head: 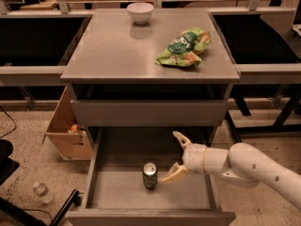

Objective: Pick green can from middle drawer and place on counter

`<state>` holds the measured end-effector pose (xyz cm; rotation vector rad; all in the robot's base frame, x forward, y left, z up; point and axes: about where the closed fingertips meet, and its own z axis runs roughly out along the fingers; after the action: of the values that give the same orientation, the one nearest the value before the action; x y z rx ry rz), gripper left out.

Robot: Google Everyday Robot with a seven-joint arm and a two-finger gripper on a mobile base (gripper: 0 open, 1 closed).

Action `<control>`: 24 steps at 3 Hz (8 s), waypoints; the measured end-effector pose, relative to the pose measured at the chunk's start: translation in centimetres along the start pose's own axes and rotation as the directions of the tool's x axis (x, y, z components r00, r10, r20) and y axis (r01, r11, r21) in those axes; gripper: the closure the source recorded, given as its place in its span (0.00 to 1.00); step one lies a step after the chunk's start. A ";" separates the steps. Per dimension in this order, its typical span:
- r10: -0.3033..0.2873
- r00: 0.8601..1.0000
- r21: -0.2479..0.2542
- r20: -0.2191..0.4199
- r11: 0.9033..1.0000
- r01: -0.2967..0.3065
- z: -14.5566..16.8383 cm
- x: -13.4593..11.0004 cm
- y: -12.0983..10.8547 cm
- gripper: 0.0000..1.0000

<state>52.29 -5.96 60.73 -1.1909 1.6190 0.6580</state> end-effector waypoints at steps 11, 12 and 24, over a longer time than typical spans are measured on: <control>0.026 0.999 -0.191 0.019 0.981 -0.022 12.7 10.8 2.3 1.00; 0.053 0.999 -0.315 -0.002 0.948 -0.051 9.2 2.9 2.6 1.00; 0.228 0.961 0.170 0.160 0.952 -0.254 12.3 -33.9 -32.3 0.99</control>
Offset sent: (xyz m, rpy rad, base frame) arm 0.0462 0.0108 -0.1359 -0.1326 -0.0810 0.1042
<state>88.00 5.56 91.32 -0.7989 1.6822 0.7067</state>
